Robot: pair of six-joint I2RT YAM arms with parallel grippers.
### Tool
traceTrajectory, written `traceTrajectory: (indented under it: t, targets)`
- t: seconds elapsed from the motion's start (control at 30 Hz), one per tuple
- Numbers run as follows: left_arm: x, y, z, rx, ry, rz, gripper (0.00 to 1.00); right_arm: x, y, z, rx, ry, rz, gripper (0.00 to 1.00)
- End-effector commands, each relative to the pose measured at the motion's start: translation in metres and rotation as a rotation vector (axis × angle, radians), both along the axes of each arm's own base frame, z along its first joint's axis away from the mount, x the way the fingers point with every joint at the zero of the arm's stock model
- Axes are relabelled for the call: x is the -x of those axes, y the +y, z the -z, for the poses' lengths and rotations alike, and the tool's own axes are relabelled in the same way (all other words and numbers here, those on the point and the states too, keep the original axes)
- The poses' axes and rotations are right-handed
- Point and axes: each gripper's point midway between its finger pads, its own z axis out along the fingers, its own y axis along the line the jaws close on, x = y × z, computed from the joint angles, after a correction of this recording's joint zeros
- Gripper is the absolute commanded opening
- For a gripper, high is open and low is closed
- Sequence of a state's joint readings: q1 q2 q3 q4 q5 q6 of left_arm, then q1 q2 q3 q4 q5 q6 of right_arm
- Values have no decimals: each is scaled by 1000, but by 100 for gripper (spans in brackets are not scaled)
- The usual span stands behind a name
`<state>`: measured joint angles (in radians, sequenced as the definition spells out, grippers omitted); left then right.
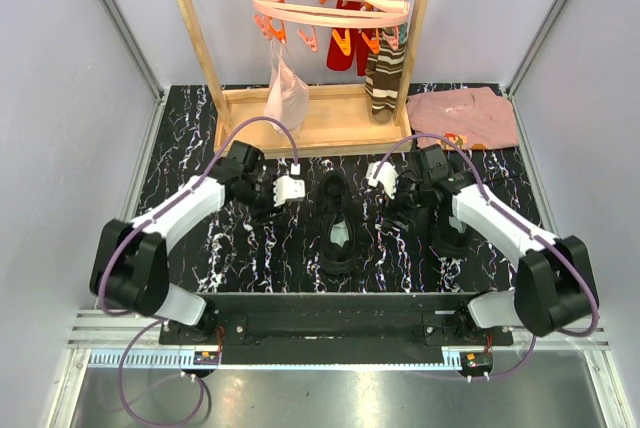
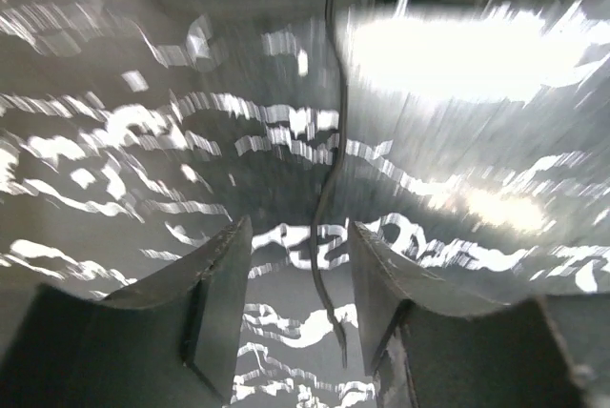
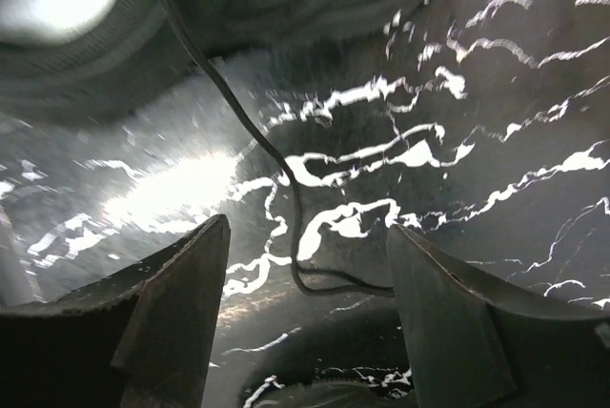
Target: Tie the shoes
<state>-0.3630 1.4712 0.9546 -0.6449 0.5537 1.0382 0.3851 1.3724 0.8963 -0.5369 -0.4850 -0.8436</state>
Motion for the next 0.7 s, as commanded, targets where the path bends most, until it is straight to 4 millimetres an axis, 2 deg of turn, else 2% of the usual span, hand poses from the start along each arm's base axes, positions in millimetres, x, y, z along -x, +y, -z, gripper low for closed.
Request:
traceTrajectory:
  t: [0.0, 0.2, 0.23, 0.4, 0.67]
  targets:
    - [14, -45, -31, 219, 15, 57, 49, 10, 16, -27, -121, 50, 22, 74]
    - [10, -70, -16, 226, 83, 49, 46, 9, 22, -29, -175, 136, 87, 72]
    - [3, -72, -16, 207, 75, 30, 45, 10, 22, -29, -180, 143, 94, 72]
    - [-4, -79, -5, 158, 105, -3, 43, 10, 20, -25, -177, 149, 119, 71]
    - [-3, -86, 8, 86, 122, -4, 38, 12, 15, -20, -159, 145, 131, 70]
